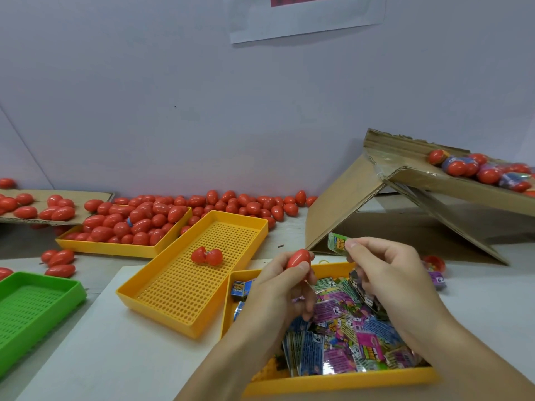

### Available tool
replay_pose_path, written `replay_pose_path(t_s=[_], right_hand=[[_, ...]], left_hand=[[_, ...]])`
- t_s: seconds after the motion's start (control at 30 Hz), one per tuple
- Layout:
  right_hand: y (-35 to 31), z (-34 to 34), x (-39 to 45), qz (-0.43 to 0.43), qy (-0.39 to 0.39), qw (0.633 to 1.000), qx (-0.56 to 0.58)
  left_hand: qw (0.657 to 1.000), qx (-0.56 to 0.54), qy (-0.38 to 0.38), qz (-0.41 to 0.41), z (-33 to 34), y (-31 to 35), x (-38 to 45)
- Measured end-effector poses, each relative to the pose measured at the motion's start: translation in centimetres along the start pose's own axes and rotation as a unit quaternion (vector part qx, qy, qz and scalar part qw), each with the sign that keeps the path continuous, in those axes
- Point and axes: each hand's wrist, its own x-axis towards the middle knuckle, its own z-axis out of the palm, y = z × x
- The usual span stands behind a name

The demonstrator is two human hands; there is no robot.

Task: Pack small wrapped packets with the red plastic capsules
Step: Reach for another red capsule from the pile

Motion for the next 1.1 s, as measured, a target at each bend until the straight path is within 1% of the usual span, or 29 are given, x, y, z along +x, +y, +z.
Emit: replay_pose_path(t_s=[0.1, 0.17, 0.27, 0.37, 0.43, 0.57, 0.7, 0.93, 1.1], right_hand=[[-0.1, 0.1, 0.0, 0.008, -0.018, 1.0, -0.006], [0.0, 0.1, 0.0, 0.005, -0.018, 1.0, -0.023], [0.2, 0.1, 0.0, -0.014, -0.012, 0.999, -0.045], [0.2, 0.2, -0.1, -0.038, -0.012, 0.997, -0.07], [0.2, 0.2, -0.1, -0.05, -0.012, 0.995, -0.085], [0.2, 0.2, 0.0, -0.073, -0.019, 0.991, -0.108], [0.2, 0.1, 0.0, -0.083, -0.024, 0.989, -0.118], [0.1, 0.1, 0.0, -0.092, -0.052, 0.986, -0.125], [0.1, 0.0, -0.1, -0.106, -0.071, 0.985, -0.119]], left_hand=[[0.997, -0.07, -0.01, -0.026, 0.4, 0.4, 0.0], [0.997, -0.082, 0.001, -0.013, 0.3, 0.4, 0.1], [0.998, -0.039, 0.024, 0.032, -0.1, -0.1, 0.1], [0.992, 0.077, 0.05, 0.082, -0.7, -0.7, 0.3], [0.988, 0.107, 0.058, 0.095, -0.8, -0.7, 0.3], [0.987, 0.111, 0.061, 0.102, -0.8, -0.6, 0.3], [0.988, 0.111, 0.046, 0.099, -0.7, -0.7, 0.4], [0.994, 0.054, 0.04, 0.088, -0.8, -0.6, 0.4], [0.995, 0.051, 0.022, 0.081, -0.9, -0.6, 0.4]])
